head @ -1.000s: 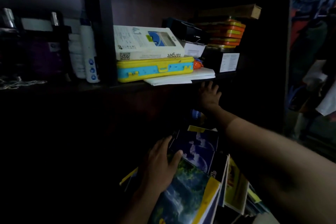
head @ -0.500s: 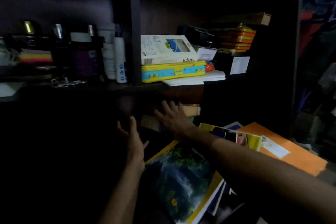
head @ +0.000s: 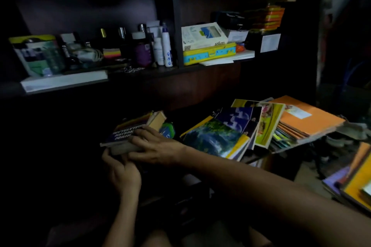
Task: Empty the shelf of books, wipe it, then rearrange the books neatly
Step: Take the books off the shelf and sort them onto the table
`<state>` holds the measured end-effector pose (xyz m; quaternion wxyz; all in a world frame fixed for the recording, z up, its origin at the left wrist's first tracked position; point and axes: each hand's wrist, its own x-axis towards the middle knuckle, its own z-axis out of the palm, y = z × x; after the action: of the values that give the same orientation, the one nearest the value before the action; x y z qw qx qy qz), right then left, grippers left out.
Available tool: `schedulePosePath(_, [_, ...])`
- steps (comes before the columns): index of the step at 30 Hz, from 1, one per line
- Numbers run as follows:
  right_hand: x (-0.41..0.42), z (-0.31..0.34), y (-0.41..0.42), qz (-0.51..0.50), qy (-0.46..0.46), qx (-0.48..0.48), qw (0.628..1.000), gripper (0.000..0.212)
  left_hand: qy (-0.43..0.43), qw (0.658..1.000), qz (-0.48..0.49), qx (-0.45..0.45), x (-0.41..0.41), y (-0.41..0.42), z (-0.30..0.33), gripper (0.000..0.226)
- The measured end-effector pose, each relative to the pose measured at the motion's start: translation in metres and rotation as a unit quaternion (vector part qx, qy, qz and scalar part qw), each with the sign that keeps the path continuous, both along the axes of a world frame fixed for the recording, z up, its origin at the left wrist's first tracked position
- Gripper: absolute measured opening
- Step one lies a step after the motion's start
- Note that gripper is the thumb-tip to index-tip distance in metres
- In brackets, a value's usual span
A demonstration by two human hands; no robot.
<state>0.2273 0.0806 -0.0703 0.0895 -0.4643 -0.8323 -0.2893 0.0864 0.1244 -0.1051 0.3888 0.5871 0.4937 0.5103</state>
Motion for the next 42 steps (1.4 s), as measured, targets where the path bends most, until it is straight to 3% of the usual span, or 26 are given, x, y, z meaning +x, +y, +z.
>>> schedulePosePath(6, [-0.016, -0.008, -0.054, -0.092, -0.011, -0.050, 0.994, 0.041, 0.131, 0.990, -0.055, 0.014, -0.023, -0.036, 0.007, 0.058])
schedulePosePath(9, [-0.022, 0.000, -0.088, -0.185, -0.035, -0.078, 0.979, 0.057, 0.137, 0.988, -0.069, 0.028, -0.023, -0.054, 0.007, 0.062])
schedulePosePath(12, [-0.023, 0.011, -0.136, -0.168, 0.095, -0.056, 0.980, 0.068, 0.138, 0.988, -0.052, 0.053, -0.020, -0.073, 0.007, 0.078])
schedulePosePath(15, [0.000, 0.011, -0.193, -0.238, 0.242, -0.018, 0.940, 0.057, 0.086, 0.964, -0.052, 0.246, -0.007, -0.116, 0.011, 0.065])
schedulePosePath(17, [0.027, -0.001, -0.228, -0.330, 0.362, 0.024, 0.872, 0.049, 0.094, 0.921, -0.153, 0.346, 0.011, -0.153, 0.008, 0.052])
schedulePosePath(19, [0.053, -0.014, -0.259, -0.397, 0.519, 0.058, 0.754, 0.042, 0.186, 0.881, -0.285, 0.329, 0.036, -0.182, 0.001, 0.051])
schedulePosePath(21, [0.068, -0.023, -0.282, -0.432, 0.623, 0.066, 0.649, 0.040, 0.310, 0.845, -0.338, 0.274, 0.063, -0.194, -0.011, 0.068])
schedulePosePath(22, [0.073, -0.027, -0.289, -0.435, 0.651, 0.064, 0.618, 0.040, 0.359, 0.831, -0.342, 0.253, 0.076, -0.192, -0.015, 0.076])
schedulePosePath(24, [0.079, -0.029, -0.294, -0.427, 0.676, 0.073, 0.596, 0.039, 0.413, 0.817, -0.342, 0.212, 0.100, -0.182, -0.011, 0.087])
schedulePosePath(29, [0.098, -0.023, -0.268, -0.386, 0.759, 0.140, 0.505, 0.046, 0.465, 0.804, -0.334, 0.159, 0.148, -0.149, 0.007, 0.104])
schedulePosePath(34, [0.104, -0.022, -0.231, -0.336, 0.807, 0.176, 0.453, 0.044, 0.500, 0.779, -0.291, 0.241, 0.157, -0.147, -0.008, 0.093])
schedulePosePath(37, [0.107, -0.030, -0.221, -0.362, 0.779, 0.181, 0.479, 0.059, 0.474, 0.786, -0.299, 0.260, 0.156, -0.145, -0.012, 0.086])
schedulePosePath(42, [0.115, -0.035, -0.213, -0.354, 0.767, 0.098, 0.526, 0.095, 0.426, 0.804, -0.315, 0.269, 0.155, -0.131, -0.022, 0.087])
